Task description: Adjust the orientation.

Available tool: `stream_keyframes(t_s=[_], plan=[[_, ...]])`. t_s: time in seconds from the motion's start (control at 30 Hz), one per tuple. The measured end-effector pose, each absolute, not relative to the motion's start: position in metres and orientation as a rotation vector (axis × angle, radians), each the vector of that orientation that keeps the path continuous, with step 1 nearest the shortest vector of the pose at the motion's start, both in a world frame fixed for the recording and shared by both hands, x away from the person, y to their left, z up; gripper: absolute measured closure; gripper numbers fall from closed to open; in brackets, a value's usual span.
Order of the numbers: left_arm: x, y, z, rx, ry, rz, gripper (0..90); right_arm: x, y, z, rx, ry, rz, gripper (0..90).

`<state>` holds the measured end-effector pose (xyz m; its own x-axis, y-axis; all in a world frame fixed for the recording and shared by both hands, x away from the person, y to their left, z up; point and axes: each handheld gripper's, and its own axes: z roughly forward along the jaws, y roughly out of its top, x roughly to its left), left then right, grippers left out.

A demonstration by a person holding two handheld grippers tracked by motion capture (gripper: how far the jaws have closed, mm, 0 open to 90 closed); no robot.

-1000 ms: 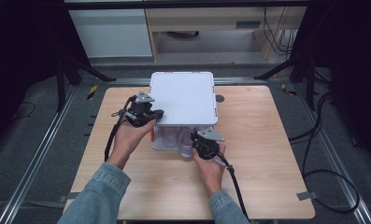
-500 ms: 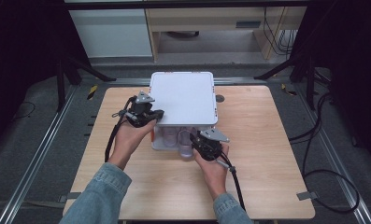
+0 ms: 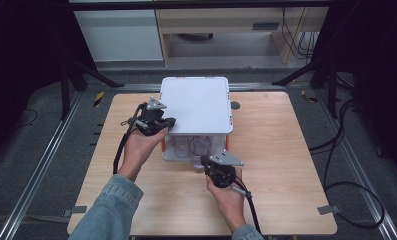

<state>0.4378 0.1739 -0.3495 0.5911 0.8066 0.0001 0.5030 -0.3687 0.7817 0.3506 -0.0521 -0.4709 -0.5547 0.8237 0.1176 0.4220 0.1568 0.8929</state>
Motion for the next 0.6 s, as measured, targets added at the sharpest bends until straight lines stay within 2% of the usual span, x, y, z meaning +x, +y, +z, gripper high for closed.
stream_keyframes(t_s=[0.6], plan=[[0.439, 0.172, -0.348, 2.062, 1.041, 0.496, 88.8, 0.348, -0.035, -0.504, 1.226, 2.183, 1.294, 90.0]])
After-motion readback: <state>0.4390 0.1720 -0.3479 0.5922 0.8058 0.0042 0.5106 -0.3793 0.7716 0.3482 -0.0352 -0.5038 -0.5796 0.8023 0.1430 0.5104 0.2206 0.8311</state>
